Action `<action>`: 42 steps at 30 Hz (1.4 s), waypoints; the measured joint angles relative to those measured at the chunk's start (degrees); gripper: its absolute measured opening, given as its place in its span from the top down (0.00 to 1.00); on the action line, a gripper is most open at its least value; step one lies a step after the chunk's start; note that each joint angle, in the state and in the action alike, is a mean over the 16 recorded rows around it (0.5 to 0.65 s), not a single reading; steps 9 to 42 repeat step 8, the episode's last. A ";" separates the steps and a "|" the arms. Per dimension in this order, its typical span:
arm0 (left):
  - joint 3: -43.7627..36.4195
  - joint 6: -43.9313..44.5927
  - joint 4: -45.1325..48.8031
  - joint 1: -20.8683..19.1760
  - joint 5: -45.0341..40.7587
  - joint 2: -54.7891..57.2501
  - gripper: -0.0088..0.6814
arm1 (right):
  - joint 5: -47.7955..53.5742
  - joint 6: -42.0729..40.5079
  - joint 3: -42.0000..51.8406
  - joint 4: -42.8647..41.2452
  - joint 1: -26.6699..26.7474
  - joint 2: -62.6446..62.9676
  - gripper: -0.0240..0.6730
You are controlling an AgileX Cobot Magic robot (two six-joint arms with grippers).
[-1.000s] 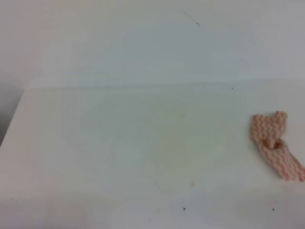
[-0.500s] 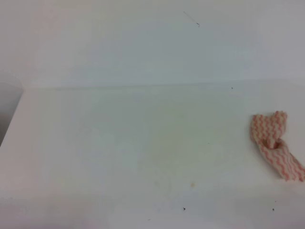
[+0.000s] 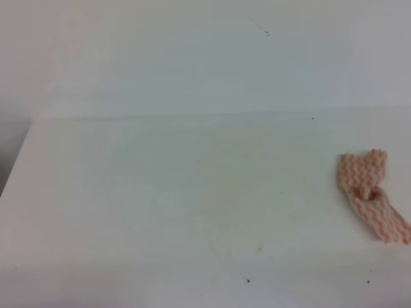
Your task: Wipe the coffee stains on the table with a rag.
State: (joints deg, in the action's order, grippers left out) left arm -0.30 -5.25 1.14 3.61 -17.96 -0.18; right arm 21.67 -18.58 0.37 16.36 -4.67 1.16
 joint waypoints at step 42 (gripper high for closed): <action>-0.51 -0.01 0.00 0.01 0.19 -0.30 0.99 | 0.03 2.81 0.00 -1.84 0.00 0.00 0.97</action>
